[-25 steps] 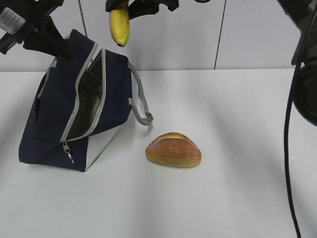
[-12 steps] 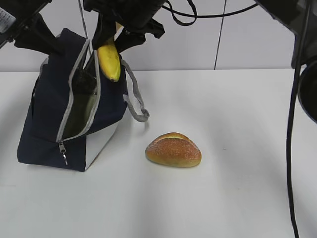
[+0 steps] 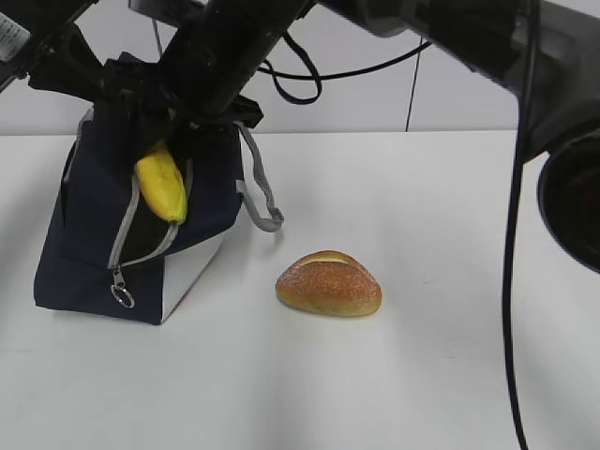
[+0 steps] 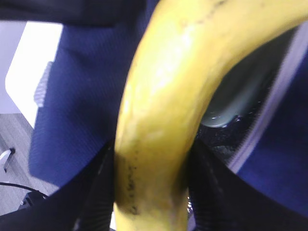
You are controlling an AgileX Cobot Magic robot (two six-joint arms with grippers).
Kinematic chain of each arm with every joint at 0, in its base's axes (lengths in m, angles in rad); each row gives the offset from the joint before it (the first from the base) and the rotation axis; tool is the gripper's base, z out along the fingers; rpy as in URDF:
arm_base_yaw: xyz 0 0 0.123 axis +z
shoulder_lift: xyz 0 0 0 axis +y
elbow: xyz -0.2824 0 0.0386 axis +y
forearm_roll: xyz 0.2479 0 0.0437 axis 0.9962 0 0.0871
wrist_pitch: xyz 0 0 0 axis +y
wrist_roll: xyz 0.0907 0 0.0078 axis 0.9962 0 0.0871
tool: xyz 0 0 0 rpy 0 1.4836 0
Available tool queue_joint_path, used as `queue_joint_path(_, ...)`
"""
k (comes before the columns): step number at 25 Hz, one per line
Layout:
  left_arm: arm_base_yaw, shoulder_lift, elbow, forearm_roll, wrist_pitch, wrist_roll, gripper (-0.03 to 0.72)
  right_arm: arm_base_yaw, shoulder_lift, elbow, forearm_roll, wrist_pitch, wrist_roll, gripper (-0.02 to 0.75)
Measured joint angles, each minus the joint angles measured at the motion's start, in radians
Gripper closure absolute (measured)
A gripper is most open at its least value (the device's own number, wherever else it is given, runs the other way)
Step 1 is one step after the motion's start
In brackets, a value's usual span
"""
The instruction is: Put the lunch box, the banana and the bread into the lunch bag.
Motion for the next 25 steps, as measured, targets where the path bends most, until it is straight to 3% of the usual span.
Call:
queue_joint_path(6,0.0,0.0,0.0,-0.002,0.0,0.0,0.687,0.002,0.052,0.003,0.01,-0.004,-0.038,0.391)
queue_joint_path(11,0.0,0.0,0.0,-0.002,0.0,0.0,0.687,0.002,0.052,0.004,0.018,-0.008,-0.06,0.198)
queue_joint_path(13,0.0,0.0,0.0,-0.002,0.0,0.0,0.687,0.002,0.052,0.004,0.02,-0.009,-0.062,0.162)
queue_joint_path(20,0.0,0.0,0.0,-0.002,0.0,0.0,0.687,0.0,0.034,0.004,-0.009,-0.009,-0.066,0.154)
queue_joint_path(25,0.0,0.0,0.0,-0.002,0.0,0.0,0.687,-0.004,-0.077,0.019,-0.121,-0.009,-0.064,0.154)
